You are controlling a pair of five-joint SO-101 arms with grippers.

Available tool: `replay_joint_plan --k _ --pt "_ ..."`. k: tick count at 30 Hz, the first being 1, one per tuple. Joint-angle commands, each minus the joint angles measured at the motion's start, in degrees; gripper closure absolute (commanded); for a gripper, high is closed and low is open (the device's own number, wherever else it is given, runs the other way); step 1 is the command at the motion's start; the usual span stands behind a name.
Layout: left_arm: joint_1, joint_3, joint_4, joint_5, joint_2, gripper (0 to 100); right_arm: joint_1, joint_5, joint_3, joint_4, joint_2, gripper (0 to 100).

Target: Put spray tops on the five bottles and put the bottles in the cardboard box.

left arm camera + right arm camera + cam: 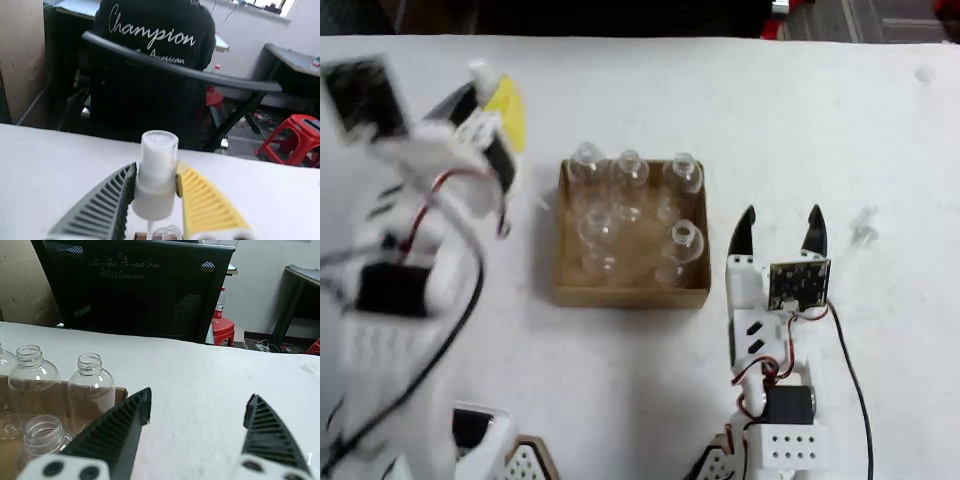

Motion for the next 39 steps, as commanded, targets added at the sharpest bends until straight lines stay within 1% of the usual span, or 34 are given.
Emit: replay_joint_plan --k 1,5,9,15,20,25,31,39 --pt "0.3 -7.0 -3.6 0.3 10.8 98 -0.5 0.4 0.5 -0.8 0.2 73.0" --pt "2.8 -14.2 -0.8 0.3 14.7 98 -0.5 0.4 0.5 -0.8 0.2 73.0" --pt "5.5 -20.0 -0.7 0.3 20.7 98 -0.5 0.4 0.5 -0.8 0.2 73.0" --pt "5.5 -31.6 -0.4 0.0 33.8 98 -0.5 0.4 0.5 -0.8 0.2 73.0" --pt "6.0 -38.4 -0.4 -1.1 36.4 98 -0.5 0.4 0.5 -0.8 0.2 73.0" --pt "8.9 -36.9 -0.6 -14.6 36.5 98 -0.5 0.5 0.5 -0.9 0.2 73.0" --pt "9.1 -31.8 -1.5 -13.8 36.5 98 -0.5 0.6 0.5 -0.9 0.2 73.0" --pt "9.2 -22.2 -16.4 -14.1 36.3 98 -0.5 0.7 0.5 -0.9 0.2 73.0"
